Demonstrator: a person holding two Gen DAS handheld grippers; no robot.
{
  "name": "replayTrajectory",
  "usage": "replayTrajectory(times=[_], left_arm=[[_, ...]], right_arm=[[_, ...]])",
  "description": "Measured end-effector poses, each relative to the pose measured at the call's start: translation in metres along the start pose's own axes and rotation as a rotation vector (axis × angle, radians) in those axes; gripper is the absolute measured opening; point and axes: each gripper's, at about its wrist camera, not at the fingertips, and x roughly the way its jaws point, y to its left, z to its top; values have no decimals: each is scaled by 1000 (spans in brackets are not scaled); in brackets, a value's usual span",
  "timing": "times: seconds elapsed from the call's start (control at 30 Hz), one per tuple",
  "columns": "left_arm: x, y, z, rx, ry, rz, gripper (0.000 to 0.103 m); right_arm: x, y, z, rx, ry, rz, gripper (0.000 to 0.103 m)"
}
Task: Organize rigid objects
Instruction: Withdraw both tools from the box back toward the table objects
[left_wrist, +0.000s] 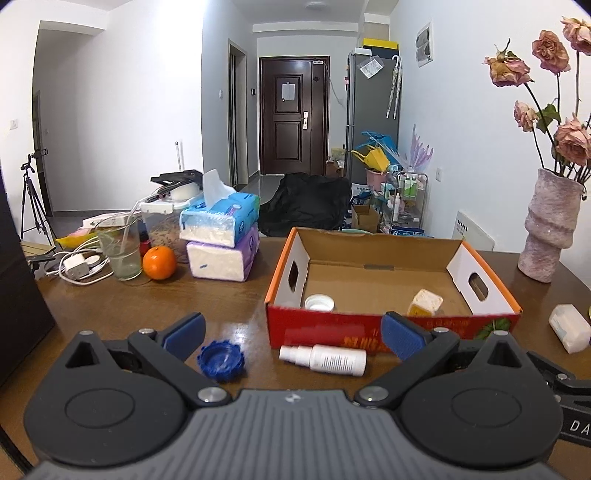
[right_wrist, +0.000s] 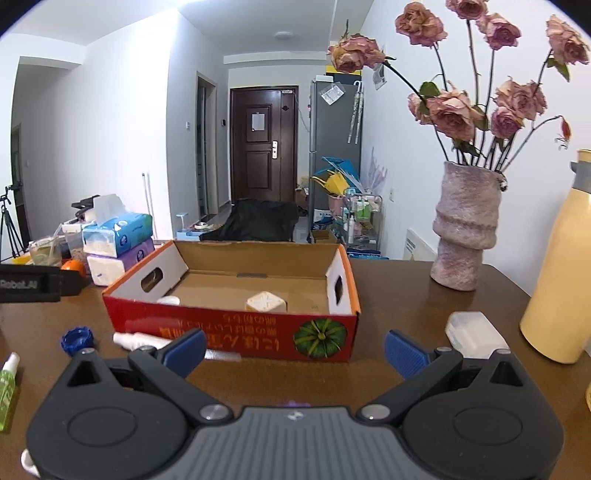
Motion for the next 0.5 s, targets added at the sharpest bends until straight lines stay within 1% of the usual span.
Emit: replayTrajectory(times=[0.27,0.5], left_arm=[[-29,16,-25,7,25,18,103],[-47,32,-51,9,61,44,103]], right_arm=[[-33,-1,-24,5,15,-7,103],[-50,2,-47,-7,45,-4,103]])
